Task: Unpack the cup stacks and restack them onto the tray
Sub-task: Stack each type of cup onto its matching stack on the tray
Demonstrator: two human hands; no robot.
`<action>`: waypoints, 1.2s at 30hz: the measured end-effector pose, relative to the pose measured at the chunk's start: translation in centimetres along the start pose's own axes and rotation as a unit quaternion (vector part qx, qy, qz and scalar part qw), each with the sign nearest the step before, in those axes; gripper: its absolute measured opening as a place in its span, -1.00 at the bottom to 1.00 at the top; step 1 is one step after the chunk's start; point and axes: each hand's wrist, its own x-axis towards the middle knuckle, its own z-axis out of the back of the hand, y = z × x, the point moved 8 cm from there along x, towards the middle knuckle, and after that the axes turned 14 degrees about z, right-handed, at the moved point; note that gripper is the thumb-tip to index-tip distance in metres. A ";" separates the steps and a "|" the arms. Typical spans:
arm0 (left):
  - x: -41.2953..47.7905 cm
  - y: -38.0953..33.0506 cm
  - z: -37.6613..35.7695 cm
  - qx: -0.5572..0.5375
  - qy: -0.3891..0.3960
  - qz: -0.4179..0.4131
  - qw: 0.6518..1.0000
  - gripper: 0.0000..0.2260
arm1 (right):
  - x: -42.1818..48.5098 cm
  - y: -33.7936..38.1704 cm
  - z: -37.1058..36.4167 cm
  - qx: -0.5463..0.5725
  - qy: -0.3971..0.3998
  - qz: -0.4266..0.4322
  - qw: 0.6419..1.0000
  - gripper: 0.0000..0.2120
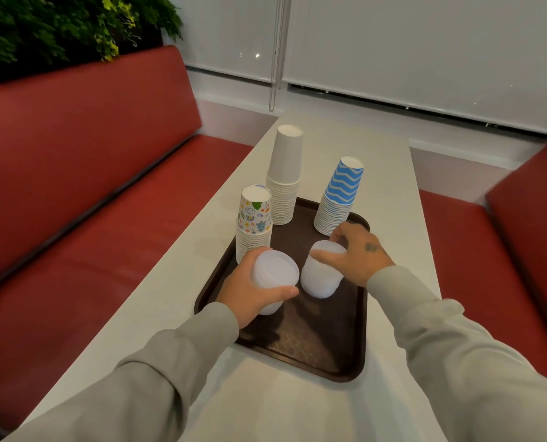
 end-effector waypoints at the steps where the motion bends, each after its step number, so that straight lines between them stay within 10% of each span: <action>1: -0.1 -0.2 0.0 -0.003 0.001 -0.004 1.000 -0.28 | -0.1 1.0 1.0 0.008 -0.039 0.016 0.999 -0.57; 4: -0.3 -0.8 -0.2 -0.025 0.011 -0.017 0.999 -0.33 | -0.5 4.5 2.6 0.072 -0.078 0.071 0.992 -0.65; 10: -1.0 -2.3 -0.6 -0.042 0.031 -0.032 0.998 -0.29 | -1.2 8.7 -1.5 0.019 0.141 0.108 0.984 -0.51; 25: -0.3 -0.2 0.2 -0.025 0.012 -0.020 0.999 -0.31 | -0.2 6.9 -0.1 0.129 0.081 0.054 0.987 -0.65; 36: 0.5 0.4 -0.1 -0.009 -0.003 -0.001 1.000 -0.28 | 1.1 0.6 2.1 -0.013 0.071 -0.027 0.997 -0.53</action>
